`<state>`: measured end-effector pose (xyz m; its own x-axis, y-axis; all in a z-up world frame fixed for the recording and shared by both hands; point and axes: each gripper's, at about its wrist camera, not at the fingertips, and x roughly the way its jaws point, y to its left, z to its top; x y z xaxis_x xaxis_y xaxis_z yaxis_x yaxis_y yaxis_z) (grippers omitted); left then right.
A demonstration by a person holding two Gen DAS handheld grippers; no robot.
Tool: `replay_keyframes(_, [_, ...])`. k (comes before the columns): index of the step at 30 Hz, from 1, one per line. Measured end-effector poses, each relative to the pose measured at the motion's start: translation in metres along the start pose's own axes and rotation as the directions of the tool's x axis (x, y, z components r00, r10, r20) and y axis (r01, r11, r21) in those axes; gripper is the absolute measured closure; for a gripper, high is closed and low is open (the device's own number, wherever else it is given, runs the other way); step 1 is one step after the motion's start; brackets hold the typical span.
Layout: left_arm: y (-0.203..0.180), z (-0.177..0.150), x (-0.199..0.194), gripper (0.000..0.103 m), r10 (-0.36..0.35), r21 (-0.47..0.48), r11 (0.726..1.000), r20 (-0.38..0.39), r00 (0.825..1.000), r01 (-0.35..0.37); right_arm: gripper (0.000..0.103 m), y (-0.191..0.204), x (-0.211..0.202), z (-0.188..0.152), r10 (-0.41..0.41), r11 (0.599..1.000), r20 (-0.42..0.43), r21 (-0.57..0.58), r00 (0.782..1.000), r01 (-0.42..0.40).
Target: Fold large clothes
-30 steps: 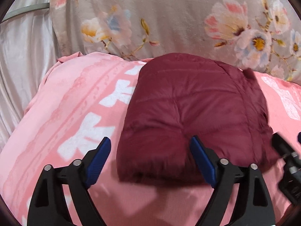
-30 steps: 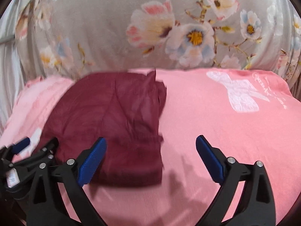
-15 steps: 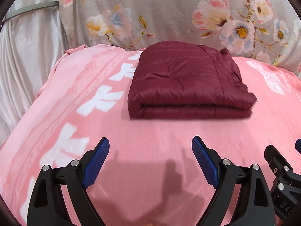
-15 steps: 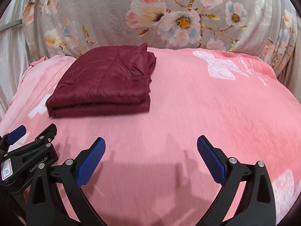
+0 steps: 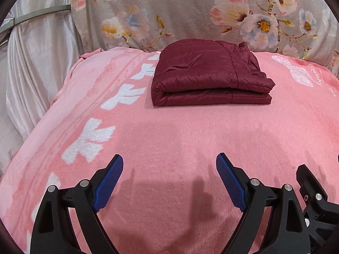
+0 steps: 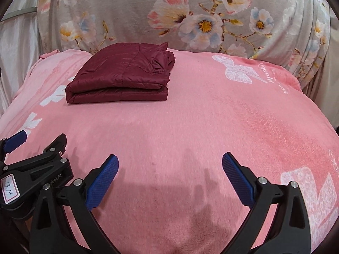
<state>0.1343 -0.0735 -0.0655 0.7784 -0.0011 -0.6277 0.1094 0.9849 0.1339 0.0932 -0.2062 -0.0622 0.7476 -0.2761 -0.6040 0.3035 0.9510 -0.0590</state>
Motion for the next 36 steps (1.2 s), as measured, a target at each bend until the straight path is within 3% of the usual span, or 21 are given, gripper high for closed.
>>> replay_keyframes(17, [0.0021,0.0000,0.0060,0.016,-0.003,-0.002,1.000,-0.029,1.000,0.003,0.007,-0.0018,0.0068,-0.0001,0.028,1.000,-0.026,0.005,0.999,-0.028])
replay_keyframes(36, [0.0017,0.0016,0.0051,0.019,0.007,0.006,1.000,-0.022,1.000,-0.007,0.007,0.0005,0.0060,0.0001,0.003,1.000,-0.021,0.000,1.000,-0.003])
